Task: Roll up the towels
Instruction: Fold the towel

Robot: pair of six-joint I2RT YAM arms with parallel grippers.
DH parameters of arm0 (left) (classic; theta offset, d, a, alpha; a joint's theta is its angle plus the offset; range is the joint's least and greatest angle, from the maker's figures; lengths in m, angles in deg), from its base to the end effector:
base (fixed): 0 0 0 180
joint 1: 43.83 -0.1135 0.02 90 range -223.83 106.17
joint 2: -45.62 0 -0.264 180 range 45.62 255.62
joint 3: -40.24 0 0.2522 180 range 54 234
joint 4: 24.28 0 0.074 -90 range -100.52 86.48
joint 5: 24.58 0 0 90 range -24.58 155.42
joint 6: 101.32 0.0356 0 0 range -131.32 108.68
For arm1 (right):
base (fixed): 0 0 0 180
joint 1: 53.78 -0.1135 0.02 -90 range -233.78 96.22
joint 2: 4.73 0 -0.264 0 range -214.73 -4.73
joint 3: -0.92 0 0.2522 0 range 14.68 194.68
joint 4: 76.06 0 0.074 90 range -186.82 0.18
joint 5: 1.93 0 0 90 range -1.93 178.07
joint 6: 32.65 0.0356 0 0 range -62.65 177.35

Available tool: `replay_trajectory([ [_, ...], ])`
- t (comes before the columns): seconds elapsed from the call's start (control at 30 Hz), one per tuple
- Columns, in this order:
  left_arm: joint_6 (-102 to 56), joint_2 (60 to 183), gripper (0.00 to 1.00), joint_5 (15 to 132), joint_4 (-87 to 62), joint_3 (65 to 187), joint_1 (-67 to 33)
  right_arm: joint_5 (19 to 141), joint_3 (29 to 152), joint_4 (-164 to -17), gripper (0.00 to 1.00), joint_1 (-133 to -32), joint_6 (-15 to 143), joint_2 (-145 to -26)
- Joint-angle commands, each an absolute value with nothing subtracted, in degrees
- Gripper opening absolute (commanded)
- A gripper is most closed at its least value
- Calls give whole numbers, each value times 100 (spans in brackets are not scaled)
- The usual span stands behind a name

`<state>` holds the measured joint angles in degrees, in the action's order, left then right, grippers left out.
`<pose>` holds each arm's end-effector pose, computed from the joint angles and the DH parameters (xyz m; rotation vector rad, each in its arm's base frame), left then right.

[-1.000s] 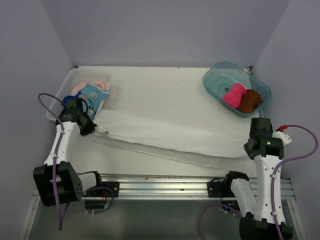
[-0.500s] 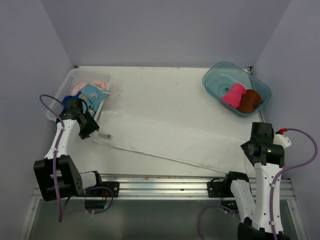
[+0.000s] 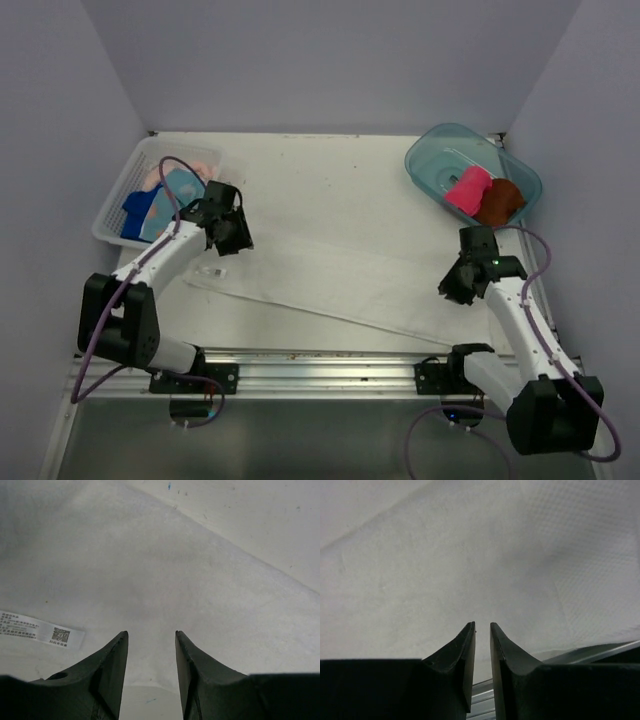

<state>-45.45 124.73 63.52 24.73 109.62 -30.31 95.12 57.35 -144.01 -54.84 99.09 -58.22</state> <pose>0.2682 -0.0633 0.2365 -0.4802 2.5734 -0.2561 0.1610 -0.0014 0.2395 0.9698 2.5103 0.0632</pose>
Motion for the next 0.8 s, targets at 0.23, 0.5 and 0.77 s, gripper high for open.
replay_trajectory([
  [0.23, -4691, 13798, 41, 6462, 1691, 10972, -2757, 9685, 4817, -12788, 29, -5669, 10271, -7221],
  [0.5, -4691, 14185, 42, 6743, 1567, 11007, -2380, 9887, 4798, -12796, 28, -4544, 10156, -7645],
  [0.77, -4683, 14397, 43, 6771, 1795, 11481, -1869, 10161, 5211, -12955, 31, -4385, 10007, -7425],
])
